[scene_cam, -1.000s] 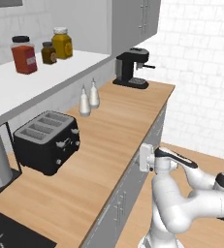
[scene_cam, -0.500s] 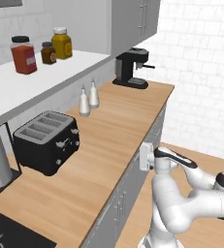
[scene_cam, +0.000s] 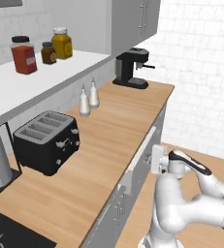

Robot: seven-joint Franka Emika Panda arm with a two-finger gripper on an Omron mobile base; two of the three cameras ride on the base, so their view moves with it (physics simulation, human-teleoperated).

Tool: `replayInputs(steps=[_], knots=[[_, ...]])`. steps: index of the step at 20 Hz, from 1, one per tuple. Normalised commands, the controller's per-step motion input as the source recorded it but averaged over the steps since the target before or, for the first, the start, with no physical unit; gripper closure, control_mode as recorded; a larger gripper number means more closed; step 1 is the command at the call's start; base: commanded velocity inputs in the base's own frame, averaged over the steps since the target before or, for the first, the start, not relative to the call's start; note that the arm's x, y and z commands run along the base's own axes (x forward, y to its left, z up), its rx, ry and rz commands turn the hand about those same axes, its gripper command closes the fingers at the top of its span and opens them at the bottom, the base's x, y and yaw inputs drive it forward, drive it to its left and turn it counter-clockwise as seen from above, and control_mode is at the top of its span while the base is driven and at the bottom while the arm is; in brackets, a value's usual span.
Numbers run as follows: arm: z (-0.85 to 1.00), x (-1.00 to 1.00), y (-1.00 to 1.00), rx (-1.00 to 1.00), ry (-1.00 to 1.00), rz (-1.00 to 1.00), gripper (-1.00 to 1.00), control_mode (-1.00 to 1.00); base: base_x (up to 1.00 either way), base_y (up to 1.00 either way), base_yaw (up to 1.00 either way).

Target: Take a straw from the drawer in front and place it inside the glass cup on the dining counter.

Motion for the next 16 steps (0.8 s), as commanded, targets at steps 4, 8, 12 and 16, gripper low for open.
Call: replayInputs(steps=[4,8,12,16], knots=[[0.0,-0.54,-0.84,0.13,0.0,0.0,1.0,-1.0,0.0,0.0,0.0],[0.0,-0.5,-0.87,0.13,0.01,0.01,1.0,-1.0,0.0,0.0,0.0],[0.0,-0.5,-0.86,0.11,0.02,0.0,1.0,-1.0,0.0,0.0,0.0],[-0.08,-0.16,-0.27,-0.04,0.02,0.0,-1.0,-1.0,0.0,0.0,0.0]])
